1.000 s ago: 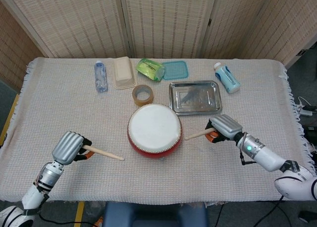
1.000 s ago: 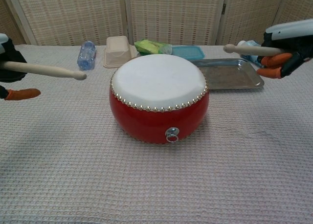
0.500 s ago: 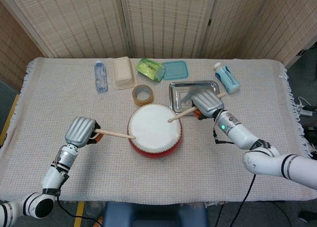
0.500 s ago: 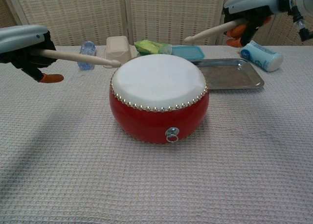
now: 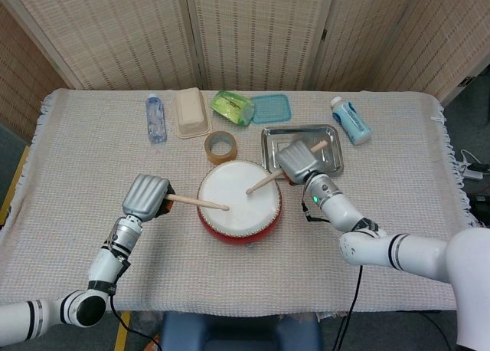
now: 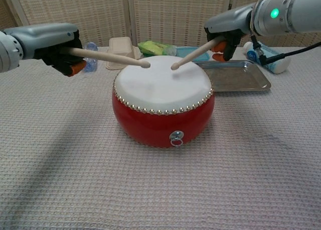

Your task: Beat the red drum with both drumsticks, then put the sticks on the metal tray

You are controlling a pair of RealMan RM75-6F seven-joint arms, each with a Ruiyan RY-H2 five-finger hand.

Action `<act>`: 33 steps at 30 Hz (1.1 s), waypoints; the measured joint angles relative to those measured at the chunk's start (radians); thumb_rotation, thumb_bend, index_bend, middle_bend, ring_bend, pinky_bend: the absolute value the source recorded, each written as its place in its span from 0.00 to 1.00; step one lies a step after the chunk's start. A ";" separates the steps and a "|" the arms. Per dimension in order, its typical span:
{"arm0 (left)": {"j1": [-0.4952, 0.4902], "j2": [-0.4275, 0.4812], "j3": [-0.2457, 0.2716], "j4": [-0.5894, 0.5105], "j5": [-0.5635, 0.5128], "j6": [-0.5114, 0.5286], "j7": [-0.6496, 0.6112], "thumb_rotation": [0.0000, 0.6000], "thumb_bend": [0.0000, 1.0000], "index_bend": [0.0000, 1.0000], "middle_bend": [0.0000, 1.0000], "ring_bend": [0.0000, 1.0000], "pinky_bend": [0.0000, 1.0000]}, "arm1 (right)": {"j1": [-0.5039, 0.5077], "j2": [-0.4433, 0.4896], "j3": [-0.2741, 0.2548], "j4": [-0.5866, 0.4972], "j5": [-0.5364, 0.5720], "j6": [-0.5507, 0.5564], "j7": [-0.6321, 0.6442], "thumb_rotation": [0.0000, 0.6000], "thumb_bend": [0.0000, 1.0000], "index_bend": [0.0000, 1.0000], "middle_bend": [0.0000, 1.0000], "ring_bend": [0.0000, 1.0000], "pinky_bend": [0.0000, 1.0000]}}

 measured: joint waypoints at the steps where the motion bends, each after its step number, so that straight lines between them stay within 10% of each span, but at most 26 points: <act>1: -0.007 -0.015 0.008 0.012 -0.003 0.006 0.016 1.00 0.67 1.00 1.00 1.00 1.00 | -0.006 0.012 0.013 -0.015 -0.010 0.007 0.020 1.00 0.48 1.00 1.00 1.00 1.00; 7: -0.036 -0.063 0.052 0.060 -0.005 0.042 0.113 1.00 0.67 1.00 1.00 1.00 1.00 | -0.052 0.087 0.071 -0.083 -0.088 0.017 0.131 1.00 0.48 1.00 1.00 1.00 1.00; 19: -0.029 -0.013 0.024 -0.013 0.007 0.119 0.062 1.00 0.66 1.00 1.00 1.00 1.00 | -0.035 -0.064 -0.032 0.057 -0.016 -0.034 -0.039 1.00 0.48 1.00 1.00 1.00 1.00; 33: -0.073 -0.144 0.075 0.130 -0.032 0.127 0.179 1.00 0.66 1.00 1.00 1.00 1.00 | -0.092 0.052 0.088 -0.058 -0.154 0.010 0.115 1.00 0.48 1.00 1.00 1.00 1.00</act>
